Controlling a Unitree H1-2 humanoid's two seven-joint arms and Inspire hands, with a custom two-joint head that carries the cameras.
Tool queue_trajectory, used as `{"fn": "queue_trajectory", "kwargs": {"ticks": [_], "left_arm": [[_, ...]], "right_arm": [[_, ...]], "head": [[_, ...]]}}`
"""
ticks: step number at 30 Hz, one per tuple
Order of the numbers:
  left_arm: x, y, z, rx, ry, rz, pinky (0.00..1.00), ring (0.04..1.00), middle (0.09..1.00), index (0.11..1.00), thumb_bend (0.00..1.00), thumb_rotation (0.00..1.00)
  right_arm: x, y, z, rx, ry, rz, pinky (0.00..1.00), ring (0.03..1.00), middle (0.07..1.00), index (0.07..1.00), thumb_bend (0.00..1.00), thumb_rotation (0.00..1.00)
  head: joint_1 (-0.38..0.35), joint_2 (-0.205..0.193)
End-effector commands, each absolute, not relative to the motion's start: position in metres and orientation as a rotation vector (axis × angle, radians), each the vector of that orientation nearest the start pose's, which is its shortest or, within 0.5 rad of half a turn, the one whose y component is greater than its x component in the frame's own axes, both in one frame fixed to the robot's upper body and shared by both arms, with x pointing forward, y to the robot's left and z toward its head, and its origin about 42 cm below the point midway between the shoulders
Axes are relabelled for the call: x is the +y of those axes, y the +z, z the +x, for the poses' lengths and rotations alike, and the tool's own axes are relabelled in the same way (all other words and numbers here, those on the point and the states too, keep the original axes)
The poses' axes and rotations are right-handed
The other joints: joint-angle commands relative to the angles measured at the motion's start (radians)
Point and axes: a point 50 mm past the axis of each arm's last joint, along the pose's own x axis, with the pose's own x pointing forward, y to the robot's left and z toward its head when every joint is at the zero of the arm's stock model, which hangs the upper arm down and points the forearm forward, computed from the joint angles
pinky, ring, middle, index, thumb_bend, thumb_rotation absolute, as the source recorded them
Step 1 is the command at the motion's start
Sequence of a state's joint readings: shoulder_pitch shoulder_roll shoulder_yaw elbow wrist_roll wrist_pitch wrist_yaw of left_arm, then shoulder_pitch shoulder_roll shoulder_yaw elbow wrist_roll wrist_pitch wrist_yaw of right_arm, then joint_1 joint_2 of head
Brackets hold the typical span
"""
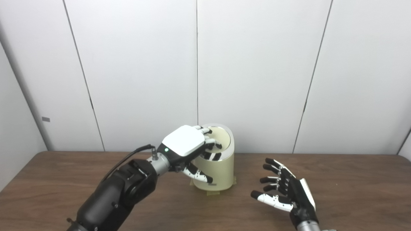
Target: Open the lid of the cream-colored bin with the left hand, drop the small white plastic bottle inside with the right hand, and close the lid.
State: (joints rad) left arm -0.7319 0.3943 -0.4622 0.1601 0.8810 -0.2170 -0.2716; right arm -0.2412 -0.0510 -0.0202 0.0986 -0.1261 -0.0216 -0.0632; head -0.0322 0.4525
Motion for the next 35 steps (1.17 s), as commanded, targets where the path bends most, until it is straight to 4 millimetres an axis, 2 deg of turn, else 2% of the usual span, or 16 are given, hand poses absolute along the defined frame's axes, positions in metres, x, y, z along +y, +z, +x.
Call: {"fn": "queue_trajectory", "kwargs": {"ticks": [1,10,15,18,23,28,32,35], "left_arm": [[0.145,0.291,0.448,-0.718,-0.595,1.523,0.92,0.930,0.823,0.826,0.74,0.39],[0.152,0.292,0.448,-0.699,-0.583,1.523,0.93,0.919,0.827,0.832,0.74,0.38],[0.165,0.300,0.446,-0.692,-0.515,1.412,0.92,0.905,0.841,0.838,0.75,0.38],[0.177,0.305,0.444,-0.700,-0.454,1.335,0.88,0.896,0.847,0.846,0.70,0.34],[0.196,0.313,0.440,-0.729,-0.357,1.259,0.77,0.869,0.866,0.859,0.65,0.34],[0.211,0.312,0.433,-0.731,-0.311,1.217,0.74,0.865,0.868,0.865,0.63,0.33],[0.220,0.307,0.426,-0.711,-0.279,1.113,0.72,0.854,0.864,0.865,0.64,0.33],[0.229,0.296,0.418,-0.672,-0.256,0.930,0.72,0.846,0.852,0.862,0.66,0.25]], "right_arm": [[-0.213,0.169,0.368,-0.251,-0.040,-0.163,0.53,0.631,0.797,0.806,0.74,0.19],[-0.213,0.168,0.368,-0.247,-0.036,-0.165,0.51,0.630,0.797,0.809,0.75,0.20],[-0.213,0.168,0.368,-0.252,-0.037,-0.165,0.52,0.635,0.795,0.807,0.74,0.19],[-0.214,0.167,0.369,-0.248,-0.038,-0.162,0.53,0.639,0.799,0.808,0.74,0.18],[-0.215,0.167,0.370,-0.249,-0.036,-0.165,0.51,0.630,0.796,0.806,0.74,0.18],[-0.214,0.166,0.369,-0.247,-0.037,-0.169,0.53,0.635,0.792,0.803,0.75,0.19],[-0.215,0.166,0.369,-0.244,-0.036,-0.174,0.53,0.639,0.796,0.806,0.75,0.19],[-0.215,0.166,0.370,-0.244,-0.039,-0.172,0.53,0.637,0.798,0.806,0.74,0.18]], "head": [[-0.001,0.001],[0.001,0.002],[0.001,0.002],[0.000,0.002],[0.005,0.001],[0.006,0.000],[0.006,-0.001],[0.007,-0.002]]}}
